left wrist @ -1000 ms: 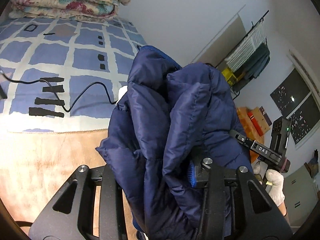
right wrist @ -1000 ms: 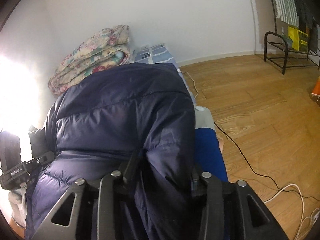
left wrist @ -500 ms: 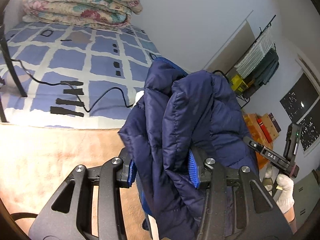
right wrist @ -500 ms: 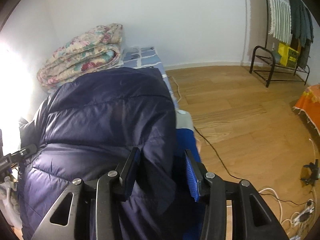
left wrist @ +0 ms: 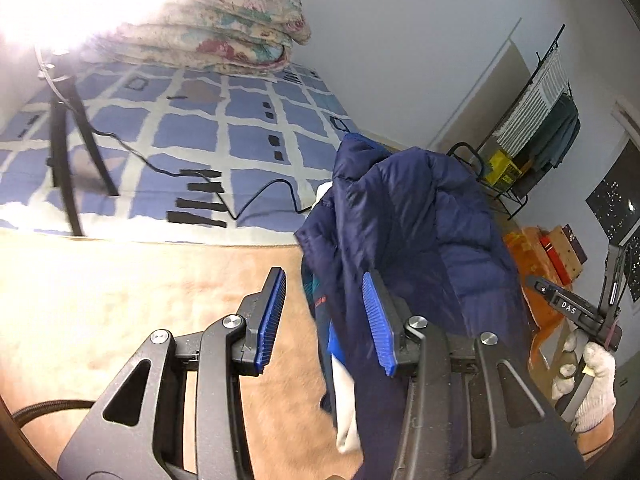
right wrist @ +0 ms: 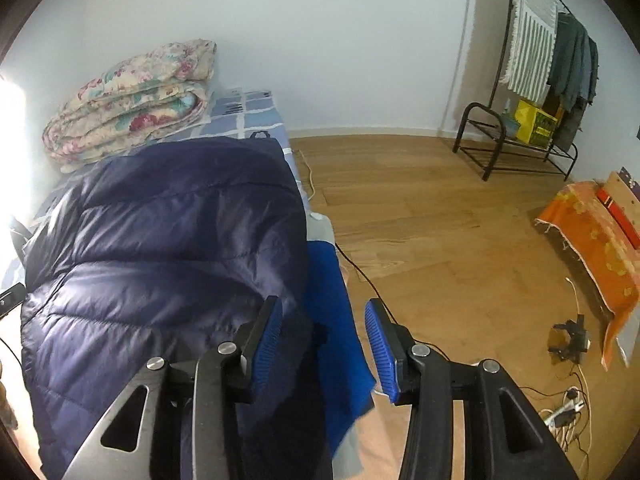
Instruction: Fold large clothes
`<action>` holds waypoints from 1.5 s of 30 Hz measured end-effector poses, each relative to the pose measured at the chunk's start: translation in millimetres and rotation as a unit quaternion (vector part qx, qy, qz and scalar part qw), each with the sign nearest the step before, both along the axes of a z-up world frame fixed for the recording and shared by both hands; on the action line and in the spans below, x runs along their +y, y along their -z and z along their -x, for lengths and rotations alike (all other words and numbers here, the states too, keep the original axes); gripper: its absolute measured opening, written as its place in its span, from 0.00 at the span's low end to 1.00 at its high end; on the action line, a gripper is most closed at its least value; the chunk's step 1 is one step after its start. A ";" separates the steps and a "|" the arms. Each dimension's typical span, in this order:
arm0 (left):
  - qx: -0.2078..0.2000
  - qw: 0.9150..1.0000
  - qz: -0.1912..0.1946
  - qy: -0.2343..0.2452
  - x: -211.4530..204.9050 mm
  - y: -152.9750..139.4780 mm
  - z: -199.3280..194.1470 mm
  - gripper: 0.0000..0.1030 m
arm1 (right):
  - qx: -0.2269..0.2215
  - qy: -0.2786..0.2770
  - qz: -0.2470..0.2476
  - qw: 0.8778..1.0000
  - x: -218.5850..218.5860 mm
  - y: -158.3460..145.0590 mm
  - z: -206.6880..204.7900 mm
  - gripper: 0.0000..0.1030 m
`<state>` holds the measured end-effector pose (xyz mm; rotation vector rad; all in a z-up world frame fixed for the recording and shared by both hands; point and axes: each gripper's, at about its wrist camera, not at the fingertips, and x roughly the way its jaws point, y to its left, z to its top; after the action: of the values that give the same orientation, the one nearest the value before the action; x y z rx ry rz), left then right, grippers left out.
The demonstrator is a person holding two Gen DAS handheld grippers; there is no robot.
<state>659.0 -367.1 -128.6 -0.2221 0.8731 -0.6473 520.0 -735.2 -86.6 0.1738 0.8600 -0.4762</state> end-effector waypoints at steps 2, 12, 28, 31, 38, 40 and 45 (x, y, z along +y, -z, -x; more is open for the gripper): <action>-0.002 1.000 0.006 -0.003 12.9 -10.6 12.4 0.41 | -0.003 -0.003 0.006 1.000 10.3 -10.6 10.7 0.42; -0.050 0.999 -0.003 0.020 75.6 -95.5 124.5 0.41 | -0.033 -0.039 0.019 0.999 77.5 -92.5 88.6 0.48; -0.160 0.985 -0.051 0.046 162.0 -201.0 349.3 0.41 | -0.079 -0.103 0.039 0.991 223.5 -182.2 266.5 0.57; -0.176 0.982 -0.057 0.041 178.1 -205.6 391.2 0.41 | -0.091 -0.116 0.050 0.988 253.3 -186.8 297.1 0.63; -0.206 0.975 -0.069 0.039 200.2 -194.4 464.5 0.54 | -0.124 -0.130 0.040 0.983 302.4 -180.6 356.3 0.68; -0.217 0.972 -0.080 0.036 201.2 -188.2 479.8 0.55 | -0.128 -0.126 0.046 0.983 311.0 -175.7 367.6 0.70; -0.231 0.969 -0.087 0.021 204.7 -172.3 501.1 0.69 | -0.137 -0.123 0.056 0.981 325.0 -163.9 385.0 0.76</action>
<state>157.9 -162.4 43.8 0.1066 0.4812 -0.6243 135.0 -410.2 77.4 0.0269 0.5738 -0.2601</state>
